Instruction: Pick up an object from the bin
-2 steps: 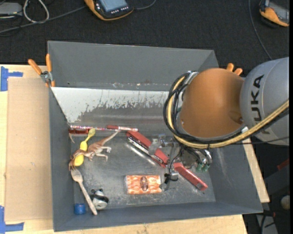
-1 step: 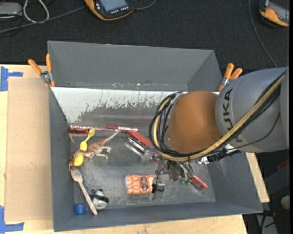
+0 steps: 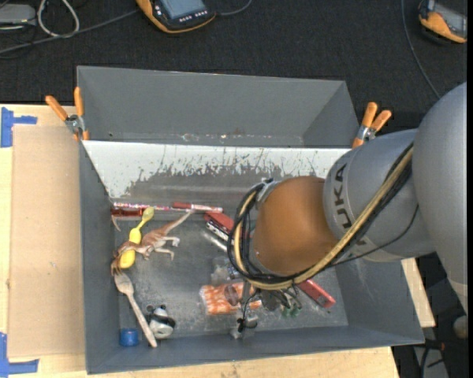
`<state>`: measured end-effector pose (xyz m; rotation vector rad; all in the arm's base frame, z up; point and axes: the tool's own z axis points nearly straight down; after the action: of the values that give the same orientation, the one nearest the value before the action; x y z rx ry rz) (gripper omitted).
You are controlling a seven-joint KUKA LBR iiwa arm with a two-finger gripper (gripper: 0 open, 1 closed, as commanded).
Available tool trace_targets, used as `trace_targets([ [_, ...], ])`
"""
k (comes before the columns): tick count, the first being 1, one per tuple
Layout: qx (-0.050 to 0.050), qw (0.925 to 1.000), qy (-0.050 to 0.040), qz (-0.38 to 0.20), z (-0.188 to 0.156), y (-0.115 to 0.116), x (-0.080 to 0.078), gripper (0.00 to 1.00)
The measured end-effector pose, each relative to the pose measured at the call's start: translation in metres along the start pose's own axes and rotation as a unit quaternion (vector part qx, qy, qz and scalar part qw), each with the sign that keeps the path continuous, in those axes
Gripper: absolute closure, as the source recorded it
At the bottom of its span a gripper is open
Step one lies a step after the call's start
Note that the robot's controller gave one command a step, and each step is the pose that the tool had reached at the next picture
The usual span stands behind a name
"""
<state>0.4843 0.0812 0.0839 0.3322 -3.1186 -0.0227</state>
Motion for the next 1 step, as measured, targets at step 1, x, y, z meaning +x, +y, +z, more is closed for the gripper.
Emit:
trace_targets([
  [1,-0.001,1.0,0.0044,0.004,0.014,-0.0234,0.0017,1.0],
])
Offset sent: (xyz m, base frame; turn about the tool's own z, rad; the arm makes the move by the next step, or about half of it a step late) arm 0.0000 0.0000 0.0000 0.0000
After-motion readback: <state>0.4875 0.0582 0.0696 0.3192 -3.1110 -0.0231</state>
